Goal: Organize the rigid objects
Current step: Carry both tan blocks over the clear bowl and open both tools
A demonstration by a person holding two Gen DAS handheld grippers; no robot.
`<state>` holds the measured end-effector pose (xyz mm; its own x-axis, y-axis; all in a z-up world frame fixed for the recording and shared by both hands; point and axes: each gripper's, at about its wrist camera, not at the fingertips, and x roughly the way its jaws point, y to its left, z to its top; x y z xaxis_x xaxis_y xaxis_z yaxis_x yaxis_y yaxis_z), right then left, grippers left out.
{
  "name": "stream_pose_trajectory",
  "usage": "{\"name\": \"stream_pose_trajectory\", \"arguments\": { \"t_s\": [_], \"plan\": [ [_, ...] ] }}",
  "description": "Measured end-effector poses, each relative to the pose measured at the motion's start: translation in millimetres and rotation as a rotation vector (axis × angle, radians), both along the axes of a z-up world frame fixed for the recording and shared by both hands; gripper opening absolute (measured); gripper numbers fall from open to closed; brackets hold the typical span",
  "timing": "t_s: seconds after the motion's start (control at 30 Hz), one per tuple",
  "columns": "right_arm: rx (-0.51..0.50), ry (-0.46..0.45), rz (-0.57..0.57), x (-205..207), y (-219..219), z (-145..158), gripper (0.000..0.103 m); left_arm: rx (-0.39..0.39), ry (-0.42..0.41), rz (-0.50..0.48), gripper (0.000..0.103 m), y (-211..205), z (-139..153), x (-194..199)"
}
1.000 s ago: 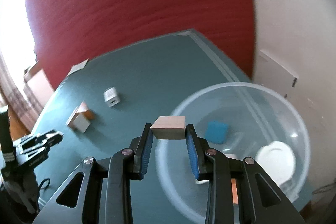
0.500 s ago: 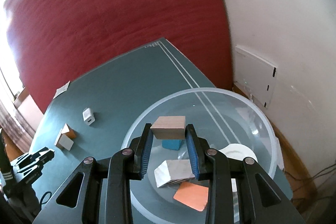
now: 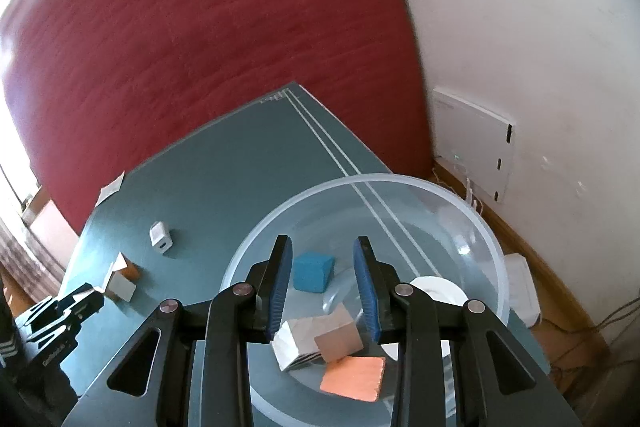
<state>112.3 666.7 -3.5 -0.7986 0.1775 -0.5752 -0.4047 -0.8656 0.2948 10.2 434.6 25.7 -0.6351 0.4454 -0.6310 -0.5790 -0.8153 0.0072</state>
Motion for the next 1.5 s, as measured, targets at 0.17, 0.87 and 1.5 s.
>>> {"name": "stream_pose_trajectory", "arguments": {
  "t_s": [0.17,0.87,1.5],
  "plan": [
    [-0.007,0.006,-0.008,0.4,3.3,0.5,0.033,0.022,-0.008,-0.06,0.032,20.5,6.3,3.7],
    [-0.037,0.021,-0.03,-1.2,11.2,-1.3,0.033,-0.007,-0.017,-0.267,0.032,111.5,1.1,19.6],
    [-0.038,0.001,-0.023,-1.1,9.5,-5.9,0.034,-0.004,0.028,-0.191,0.081,96.4,-1.7,16.4]
  ]
}}
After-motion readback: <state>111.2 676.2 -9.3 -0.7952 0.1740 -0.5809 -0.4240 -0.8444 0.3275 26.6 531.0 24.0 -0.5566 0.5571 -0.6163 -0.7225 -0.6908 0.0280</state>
